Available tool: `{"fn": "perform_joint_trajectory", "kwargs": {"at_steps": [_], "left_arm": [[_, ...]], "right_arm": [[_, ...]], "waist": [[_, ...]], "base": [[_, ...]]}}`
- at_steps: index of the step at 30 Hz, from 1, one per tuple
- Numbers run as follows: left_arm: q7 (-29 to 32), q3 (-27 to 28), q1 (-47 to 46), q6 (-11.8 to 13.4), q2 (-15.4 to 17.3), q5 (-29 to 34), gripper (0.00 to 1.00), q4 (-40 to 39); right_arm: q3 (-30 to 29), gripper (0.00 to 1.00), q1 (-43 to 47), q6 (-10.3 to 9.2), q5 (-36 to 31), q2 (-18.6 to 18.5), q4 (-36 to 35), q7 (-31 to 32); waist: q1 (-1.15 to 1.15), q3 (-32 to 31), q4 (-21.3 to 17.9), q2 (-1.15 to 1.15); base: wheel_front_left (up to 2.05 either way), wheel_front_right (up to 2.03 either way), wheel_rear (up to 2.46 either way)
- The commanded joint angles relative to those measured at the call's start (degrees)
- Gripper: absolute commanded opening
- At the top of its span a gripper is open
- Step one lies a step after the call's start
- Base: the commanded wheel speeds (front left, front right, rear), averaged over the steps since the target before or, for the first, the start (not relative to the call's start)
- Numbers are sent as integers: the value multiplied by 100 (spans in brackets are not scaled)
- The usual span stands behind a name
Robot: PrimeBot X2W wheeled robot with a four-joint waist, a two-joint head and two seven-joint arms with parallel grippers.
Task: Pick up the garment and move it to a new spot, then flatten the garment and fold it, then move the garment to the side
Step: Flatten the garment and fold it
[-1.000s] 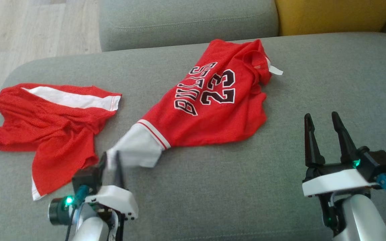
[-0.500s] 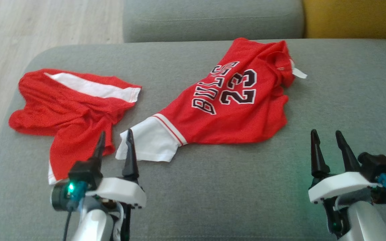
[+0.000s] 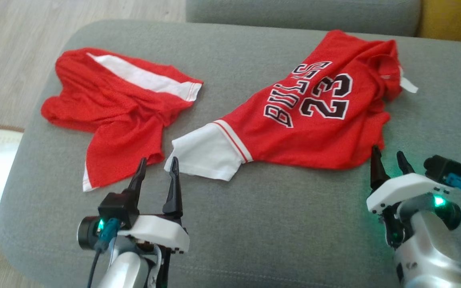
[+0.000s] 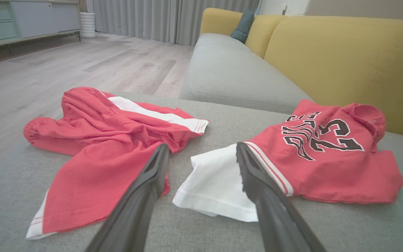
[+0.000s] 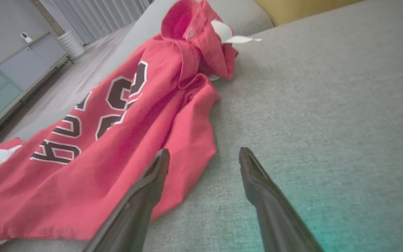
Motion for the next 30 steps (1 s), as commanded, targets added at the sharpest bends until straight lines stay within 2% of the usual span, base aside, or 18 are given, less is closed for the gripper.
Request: {"fn": "perform_joint_trajectory", "kwargs": {"at_steps": [1, 7, 8, 9, 10, 15, 20, 25, 30], "left_arm": [[-70, 132, -328, 25, 0, -5, 100, -184], [-70, 93, -382, 39, 0, -11, 100, -163], [-70, 99, -383, 42, 0, -6, 100, -157], [-70, 108, -381, 46, 0, 0, 100, -150], [-70, 123, -374, 50, 0, 9, 100, -138], [-70, 154, -315, 26, 0, 11, 100, -74], [-70, 138, -205, 48, 0, -63, 100, -74], [-70, 90, -82, 68, 0, -121, 100, -85], [-70, 28, -57, 113, 0, -206, 100, -124]], "right_arm": [[81, 100, -297, -4, -80, -20, -26, -81], [-95, 100, -765, -4, -285, -20, 780, -307], [-102, 87, -831, -4, -293, -20, 894, -346], [-96, 32, -898, -4, -288, -20, 997, -389], [-81, 0, -958, -4, -308, -20, 1082, -448], [-57, 0, -1092, -4, -469, -20, 1305, -688], [-381, 0, -909, -4, -908, -20, 1069, -776], [-893, 0, -470, -4, -1708, -67, 348, -787], [-1475, 0, -44, -4, -2319, -72, -525, -545]], "waist": [[0, 90, 91, 0], [0, 175, 168, 0], [0, 177, 161, 0], [0, 175, 145, 0], [0, 161, 115, 0], [0, 4, -138, 0], [0, -246, -510, 0], [0, -454, -872, 0], [0, -538, -1028, 0]], "base": [[0, 0, 0], [0, 0, 0], [0, 0, 0], [0, 0, 0], [0, 0, 0], [0, 0, 0], [0, 0, 0], [0, 0, 0], [0, 0, 0]]}}
